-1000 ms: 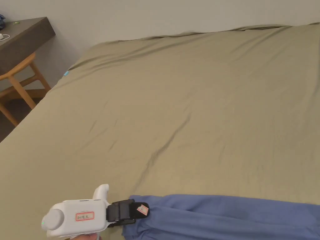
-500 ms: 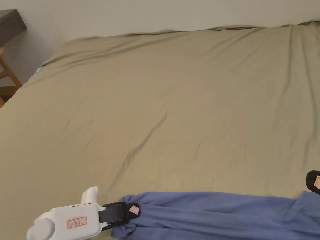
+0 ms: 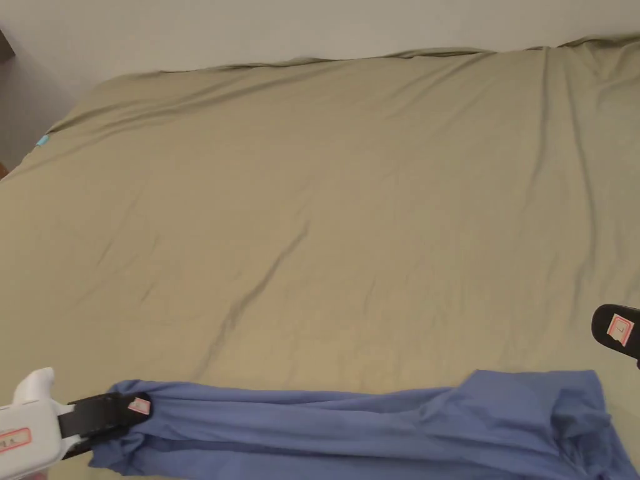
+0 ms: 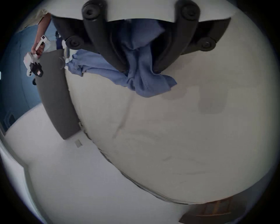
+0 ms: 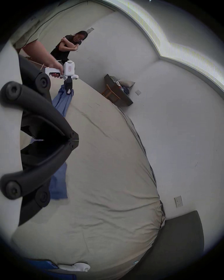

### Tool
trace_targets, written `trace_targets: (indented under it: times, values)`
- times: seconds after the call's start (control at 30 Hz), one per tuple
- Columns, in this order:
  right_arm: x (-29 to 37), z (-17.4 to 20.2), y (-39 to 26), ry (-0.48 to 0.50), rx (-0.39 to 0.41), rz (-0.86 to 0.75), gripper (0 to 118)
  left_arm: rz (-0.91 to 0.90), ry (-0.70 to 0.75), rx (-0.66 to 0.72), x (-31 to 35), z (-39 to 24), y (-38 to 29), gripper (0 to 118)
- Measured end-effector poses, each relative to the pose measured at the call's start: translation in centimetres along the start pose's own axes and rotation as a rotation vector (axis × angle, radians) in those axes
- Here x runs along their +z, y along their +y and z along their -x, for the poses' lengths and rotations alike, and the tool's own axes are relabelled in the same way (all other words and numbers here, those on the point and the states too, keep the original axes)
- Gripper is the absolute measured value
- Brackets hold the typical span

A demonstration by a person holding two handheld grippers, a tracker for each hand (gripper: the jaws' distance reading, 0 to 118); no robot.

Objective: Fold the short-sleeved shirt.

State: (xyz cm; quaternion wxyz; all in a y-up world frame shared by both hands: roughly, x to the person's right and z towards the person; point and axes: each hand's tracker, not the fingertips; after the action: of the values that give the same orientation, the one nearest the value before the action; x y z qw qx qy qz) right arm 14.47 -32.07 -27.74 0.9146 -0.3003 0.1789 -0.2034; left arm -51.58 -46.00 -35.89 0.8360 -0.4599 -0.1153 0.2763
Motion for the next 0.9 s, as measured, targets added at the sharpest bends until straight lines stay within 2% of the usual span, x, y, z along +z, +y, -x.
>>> trace_targets:
  times: [0.13, 0.23, 0.37, 0.47, 0.53, 0.67, 0.83, 0.87, 0.9]
  values:
    - [-0.4, 1.0, 0.1, 0.004, 0.032, 0.005, 2, 0.011, 0.082, 0.005, 2.0, 1.2, 1.2, 17]
    - [-1.0, 0.9, -0.1, 0.012, 0.03, 0.013, 2, 0.018, 0.115, 0.03, 2.6, -0.8, 1.2, 17]
    - [-1.3, 0.5, -0.4, 0.018, 0.018, 0.035, 2, 0.006, 0.142, 0.051, 4.1, -7.8, 0.9, 17]
    - [-1.2, 0.2, -0.5, 0.015, 0.022, 0.041, 2, 0.018, 0.021, 0.041, 3.9, -13.8, -0.7, 17]
    - [-1.0, -0.2, -0.6, 0.016, 0.016, 0.041, 2, 0.068, -0.035, -0.038, 1.8, -17.4, -2.3, 17]
    - [-0.7, -1.0, -0.7, 0.01, -0.014, 0.038, 2, 0.158, 0.013, -0.164, -5.4, -22.3, -6.1, 17]
    - [0.7, -0.7, -0.4, -0.014, -0.001, 0.024, 2, 0.181, 0.148, -0.181, -13.8, -20.7, -8.1, 17]
    - [1.1, -0.6, -0.1, -0.054, 0.013, 0.019, 2, 0.178, 0.15, -0.175, -14.5, -20.4, -8.5, 20]
    - [1.4, -0.5, 0.1, -0.1, 0.032, 0.013, 2, 0.171, 0.134, -0.178, -14.5, -20.2, -8.7, 30]
